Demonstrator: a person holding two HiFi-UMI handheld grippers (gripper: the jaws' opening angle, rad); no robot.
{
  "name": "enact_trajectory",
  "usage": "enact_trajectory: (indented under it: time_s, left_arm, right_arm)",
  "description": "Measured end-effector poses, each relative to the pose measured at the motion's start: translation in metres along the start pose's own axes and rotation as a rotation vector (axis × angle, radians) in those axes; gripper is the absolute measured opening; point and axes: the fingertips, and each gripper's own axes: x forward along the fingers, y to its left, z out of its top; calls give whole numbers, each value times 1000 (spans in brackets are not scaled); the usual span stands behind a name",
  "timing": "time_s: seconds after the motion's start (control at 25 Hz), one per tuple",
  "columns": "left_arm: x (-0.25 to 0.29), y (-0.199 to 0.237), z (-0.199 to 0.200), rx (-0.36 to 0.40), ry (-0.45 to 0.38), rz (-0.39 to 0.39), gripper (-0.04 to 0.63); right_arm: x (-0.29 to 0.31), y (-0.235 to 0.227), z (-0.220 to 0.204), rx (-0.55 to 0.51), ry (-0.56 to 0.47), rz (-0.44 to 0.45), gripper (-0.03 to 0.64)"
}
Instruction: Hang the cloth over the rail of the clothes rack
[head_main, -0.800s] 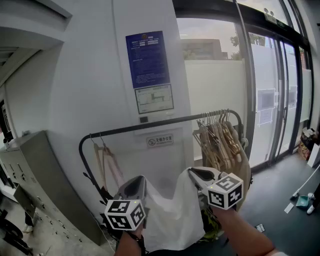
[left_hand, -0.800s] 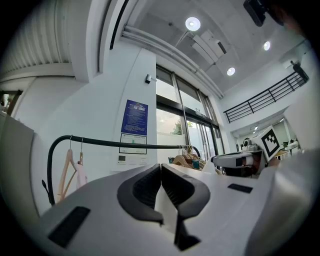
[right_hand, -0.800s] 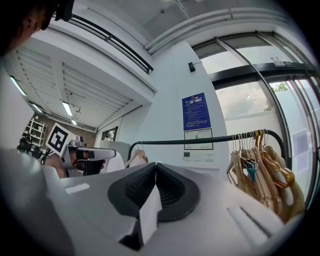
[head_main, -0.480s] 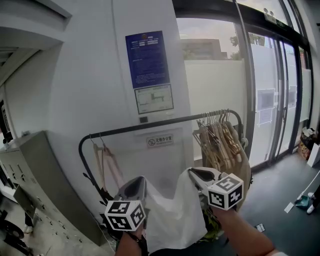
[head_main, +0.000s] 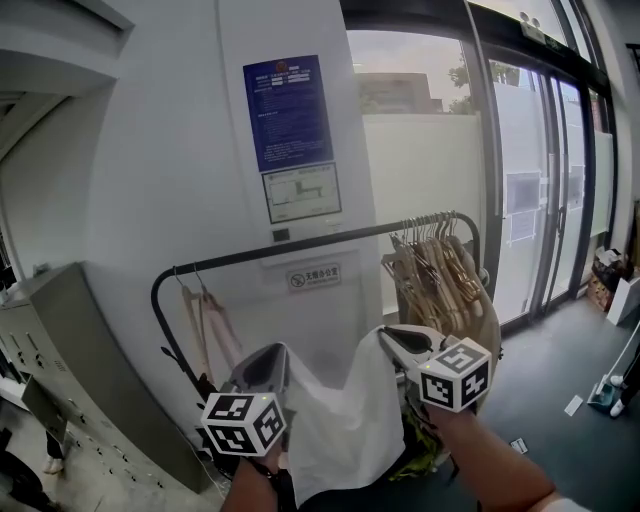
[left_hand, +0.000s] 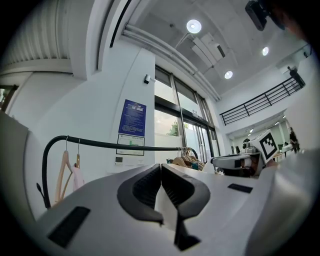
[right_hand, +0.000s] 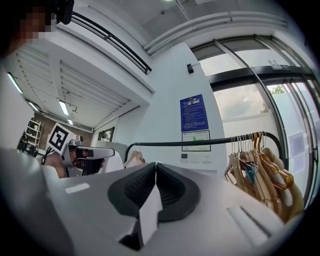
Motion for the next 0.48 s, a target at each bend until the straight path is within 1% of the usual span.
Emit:
enact_trajectory:
  time_s: [0.12,0.2,0.36,0.48]
  left_arm:
    - [0,11,24,9,-19,-33,11]
    - [2,19,48,27,-36,-60,11]
    - [13,43,103,120,-62,-80,11]
    - [29,62,145,172,-90,-67,11]
  right_arm:
    - [6,0,21,-32,-12,-18,9]
    - [11,-3,44,-82,-18,-42,9]
    - [26,-20,97,-209,-28,-115,9]
    - [45,-37,135,-253,-35,-135,9]
